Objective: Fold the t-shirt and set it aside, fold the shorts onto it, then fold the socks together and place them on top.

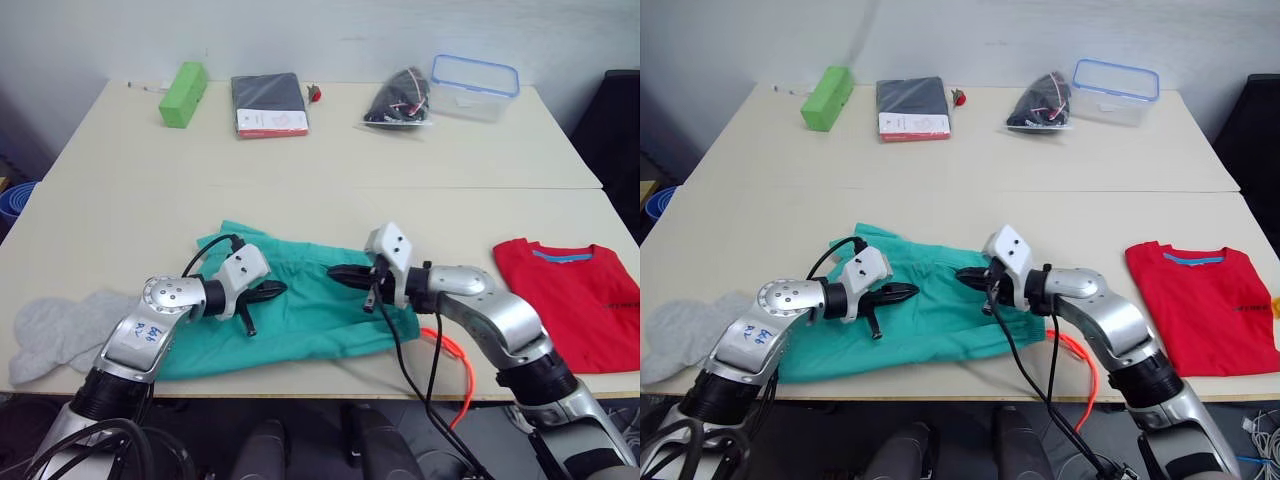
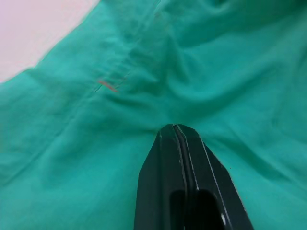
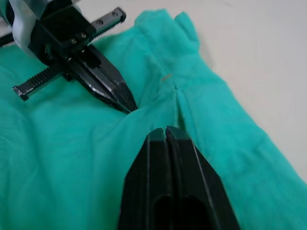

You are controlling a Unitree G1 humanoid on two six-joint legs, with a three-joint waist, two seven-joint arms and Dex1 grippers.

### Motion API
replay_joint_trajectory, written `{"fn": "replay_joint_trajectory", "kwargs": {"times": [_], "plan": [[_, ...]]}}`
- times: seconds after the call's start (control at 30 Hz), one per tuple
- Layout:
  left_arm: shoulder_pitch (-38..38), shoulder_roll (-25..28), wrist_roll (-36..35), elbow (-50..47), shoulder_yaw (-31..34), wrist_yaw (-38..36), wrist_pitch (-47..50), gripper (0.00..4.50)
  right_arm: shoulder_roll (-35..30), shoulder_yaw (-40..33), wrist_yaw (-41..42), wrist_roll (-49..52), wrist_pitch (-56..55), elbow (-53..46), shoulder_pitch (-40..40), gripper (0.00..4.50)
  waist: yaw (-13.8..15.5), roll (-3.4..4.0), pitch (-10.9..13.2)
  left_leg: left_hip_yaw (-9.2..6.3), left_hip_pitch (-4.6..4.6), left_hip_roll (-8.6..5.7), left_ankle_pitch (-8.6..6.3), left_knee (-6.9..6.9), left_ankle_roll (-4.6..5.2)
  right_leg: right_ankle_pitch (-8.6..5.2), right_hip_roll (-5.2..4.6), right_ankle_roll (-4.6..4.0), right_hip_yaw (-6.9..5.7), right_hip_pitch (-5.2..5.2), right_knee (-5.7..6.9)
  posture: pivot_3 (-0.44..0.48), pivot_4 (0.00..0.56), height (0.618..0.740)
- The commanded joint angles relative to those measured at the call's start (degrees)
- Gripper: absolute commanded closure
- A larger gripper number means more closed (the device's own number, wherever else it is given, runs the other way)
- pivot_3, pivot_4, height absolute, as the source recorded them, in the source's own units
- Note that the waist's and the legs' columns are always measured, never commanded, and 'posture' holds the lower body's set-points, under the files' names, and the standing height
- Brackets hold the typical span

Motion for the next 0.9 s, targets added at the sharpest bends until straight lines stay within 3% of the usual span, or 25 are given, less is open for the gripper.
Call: {"fn": "replay_joint_trajectory", "kwargs": {"times": [0.03,0.17,0.3,0.53,0.73,0.9], "plan": [[-1.02,-1.12,1.09,2.26,0.96,0.99,-0.83,4.5,2.27,-1.81,-5.69,-6.69,-1.91,6.95,-1.39,4.45,-0.08,0.0,0.0,0.01,0.07,-0.04,-0.02,0.0,0.15,0.07,-0.02,0.07,0.01,0.09,0.01,0.0,0.15,0.74],[-0.12,-0.73,0.96,3.89,2.95,0.78,-2.08,4.5,0.74,-6.87,-8.34,-9.18,-2.77,10.39,0.45,4.45,-0.12,0.0,0.0,0.04,0.22,-0.13,0.19,-0.01,0.2,0.37,-0.04,0.15,-0.04,0.24,0.02,0.0,0.15,0.74],[1.79,-0.53,0.45,3.94,5.06,1.01,-2.37,4.5,-3.05,-11.29,-7.38,-10.34,-4.88,10.61,3.96,4.45,-0.04,0.0,0.0,-0.12,0.84,-0.11,0.19,-0.24,0.23,0.39,-0.04,0.15,-0.09,1.03,-0.38,0.0,0.15,0.74],[0.91,-2.53,-2.44,4.01,9.0,1.14,-0.69,4.5,-2.63,-18.83,-1.79,-3.08,-4.88,2.82,3.81,4.45,-0.31,0.0,0.0,-0.07,0.94,-0.08,0.15,-0.29,0.29,0.41,-0.03,0.19,-0.14,1.12,-0.44,0.0,0.15,0.74],[-4.41,-3.61,-9.45,0.27,9.74,-4.13,3.74,4.5,-1.2,-16.11,-0.22,-2.81,-2.21,-2.48,3.05,4.45,-0.28,0.0,0.01,-0.09,0.94,-0.03,0.15,-0.35,0.27,0.41,0.02,0.19,-0.11,1.08,-0.44,0.0,0.15,0.74],[-11.9,-4.59,-7.04,4.77,6.31,-5.43,3.11,4.5,-0.79,-11.38,1.37,-6.33,-4.45,-3.37,2.87,4.45,-0.15,0.01,0.01,-0.06,0.92,-0.07,0.15,-0.35,0.27,0.41,-0.01,0.2,-0.2,1.08,-0.5,0.0,0.15,0.74]]}}
